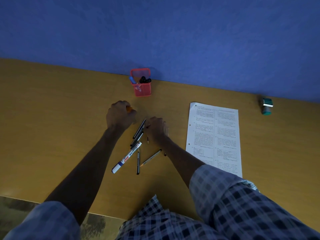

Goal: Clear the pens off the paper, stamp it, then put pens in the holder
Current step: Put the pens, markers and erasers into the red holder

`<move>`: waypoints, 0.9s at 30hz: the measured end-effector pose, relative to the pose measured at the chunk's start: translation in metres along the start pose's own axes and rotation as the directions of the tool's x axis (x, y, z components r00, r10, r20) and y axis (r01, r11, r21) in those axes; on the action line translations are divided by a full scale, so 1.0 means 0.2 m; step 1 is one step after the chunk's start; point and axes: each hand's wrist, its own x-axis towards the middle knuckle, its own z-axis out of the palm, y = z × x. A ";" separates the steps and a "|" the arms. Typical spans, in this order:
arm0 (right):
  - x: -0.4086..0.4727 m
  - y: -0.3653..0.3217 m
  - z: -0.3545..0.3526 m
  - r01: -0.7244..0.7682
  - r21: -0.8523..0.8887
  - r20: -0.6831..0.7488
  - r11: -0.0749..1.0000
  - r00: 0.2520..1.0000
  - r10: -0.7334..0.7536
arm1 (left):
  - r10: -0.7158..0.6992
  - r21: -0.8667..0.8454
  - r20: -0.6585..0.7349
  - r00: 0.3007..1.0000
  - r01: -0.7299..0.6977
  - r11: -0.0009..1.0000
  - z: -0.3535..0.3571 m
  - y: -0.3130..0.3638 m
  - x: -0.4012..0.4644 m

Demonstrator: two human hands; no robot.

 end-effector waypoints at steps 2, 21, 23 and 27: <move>0.00 0.00 0.01 0.002 -0.043 0.008 0.999 1.000 -0.002 | 0.016 -0.003 -0.015 1.000 -0.016 1.000 -0.01 0.01 0.01; 0.26 -0.20 -0.49 0.184 0.577 -0.424 0.795 0.900 0.100 | 0.260 -0.178 -0.510 0.820 -0.397 0.901 -0.34 0.19 0.28; 0.30 -0.22 -0.54 0.214 0.561 -0.470 0.799 0.877 0.096 | 0.299 -0.170 -0.484 0.822 -0.423 0.890 -0.34 0.22 0.31; 0.37 -0.23 -0.59 0.220 0.458 -0.502 0.861 0.863 0.047 | 0.359 -0.146 -0.412 0.838 -0.449 0.881 -0.29 0.26 0.37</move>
